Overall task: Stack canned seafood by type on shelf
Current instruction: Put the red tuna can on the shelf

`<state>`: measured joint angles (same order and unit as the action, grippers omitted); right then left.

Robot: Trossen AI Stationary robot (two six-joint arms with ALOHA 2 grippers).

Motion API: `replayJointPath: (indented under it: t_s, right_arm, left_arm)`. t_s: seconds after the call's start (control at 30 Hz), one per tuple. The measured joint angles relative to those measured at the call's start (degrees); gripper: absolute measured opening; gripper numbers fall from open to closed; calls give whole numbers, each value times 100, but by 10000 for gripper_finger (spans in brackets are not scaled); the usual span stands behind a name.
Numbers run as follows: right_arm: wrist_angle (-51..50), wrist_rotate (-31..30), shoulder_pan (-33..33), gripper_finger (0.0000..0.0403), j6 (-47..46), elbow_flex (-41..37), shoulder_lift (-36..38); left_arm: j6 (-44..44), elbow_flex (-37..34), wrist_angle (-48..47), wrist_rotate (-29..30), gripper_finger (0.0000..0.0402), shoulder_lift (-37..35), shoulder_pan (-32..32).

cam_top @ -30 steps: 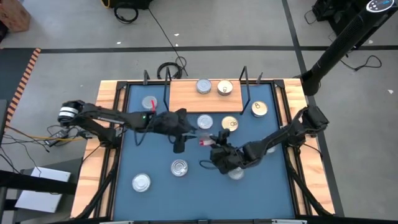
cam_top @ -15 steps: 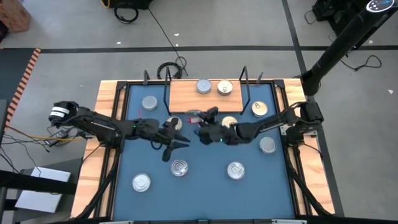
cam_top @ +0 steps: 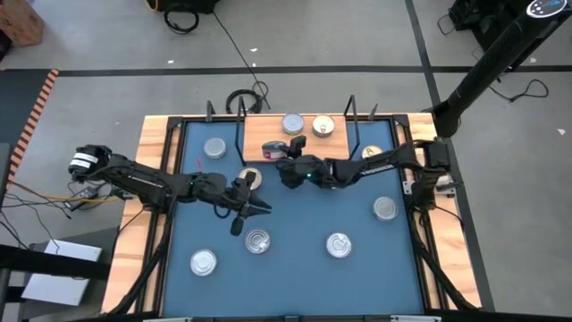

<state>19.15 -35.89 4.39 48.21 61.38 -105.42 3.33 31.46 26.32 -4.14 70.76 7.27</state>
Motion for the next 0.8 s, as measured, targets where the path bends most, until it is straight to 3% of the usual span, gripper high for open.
replayJointPath:
  t_s: [0.6,0.8]
  right_arm:
    - [-96,-432,342,143,138,1553,-1748]
    - [-674,-354,423,143,-716,1846,-1819]
  left_arm:
    - [35,11,-179,22,53,0,37]
    - [39,11,-178,22,53,0,38]
